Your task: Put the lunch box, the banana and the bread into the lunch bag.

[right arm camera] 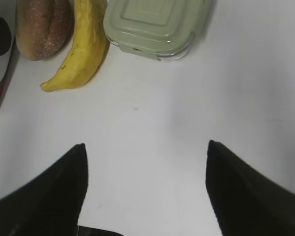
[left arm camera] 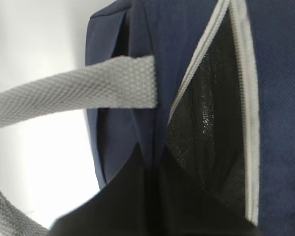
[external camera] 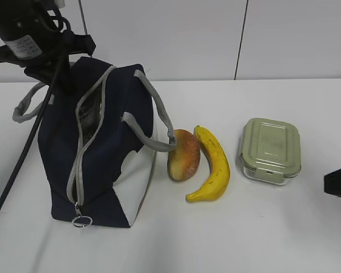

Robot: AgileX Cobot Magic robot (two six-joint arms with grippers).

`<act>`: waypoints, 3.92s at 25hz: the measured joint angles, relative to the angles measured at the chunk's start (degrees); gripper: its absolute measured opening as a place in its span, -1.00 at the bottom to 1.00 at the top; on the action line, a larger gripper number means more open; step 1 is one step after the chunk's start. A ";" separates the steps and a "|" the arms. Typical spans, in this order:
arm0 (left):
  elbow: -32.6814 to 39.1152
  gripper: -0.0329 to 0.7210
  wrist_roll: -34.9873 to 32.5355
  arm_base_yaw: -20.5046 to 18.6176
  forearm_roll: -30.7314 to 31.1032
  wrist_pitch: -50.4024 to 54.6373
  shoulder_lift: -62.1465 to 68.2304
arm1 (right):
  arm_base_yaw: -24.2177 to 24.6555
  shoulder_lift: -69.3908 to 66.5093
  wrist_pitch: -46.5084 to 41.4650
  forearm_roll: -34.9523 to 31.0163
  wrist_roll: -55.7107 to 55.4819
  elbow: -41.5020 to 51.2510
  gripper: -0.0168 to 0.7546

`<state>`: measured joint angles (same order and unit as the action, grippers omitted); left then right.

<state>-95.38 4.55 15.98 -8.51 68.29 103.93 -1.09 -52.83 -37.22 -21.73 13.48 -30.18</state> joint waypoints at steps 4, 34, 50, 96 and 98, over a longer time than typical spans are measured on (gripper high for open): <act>0.00 -0.91 0.00 0.00 0.00 0.00 0.00 | 0.00 -9.63 1.51 -6.44 8.12 -2.76 0.47; 0.00 -0.91 0.00 0.00 0.00 -0.22 0.00 | 23.01 -53.30 -18.67 -34.19 36.66 -28.34 0.47; 0.00 -0.91 0.00 0.00 0.00 -0.22 0.00 | 23.01 -54.86 -17.52 -40.01 37.86 -29.15 0.69; 0.00 -0.91 0.00 0.00 0.05 -0.43 0.00 | 21.73 -71.68 -28.77 -49.17 43.56 -36.07 0.02; 0.00 -0.91 0.00 0.00 0.05 -0.43 0.00 | 21.73 -71.73 -28.05 -51.37 45.15 -36.07 0.00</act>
<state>-95.38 4.55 15.98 -8.46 67.86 103.93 20.65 -124.56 -65.27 -73.10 58.63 -66.25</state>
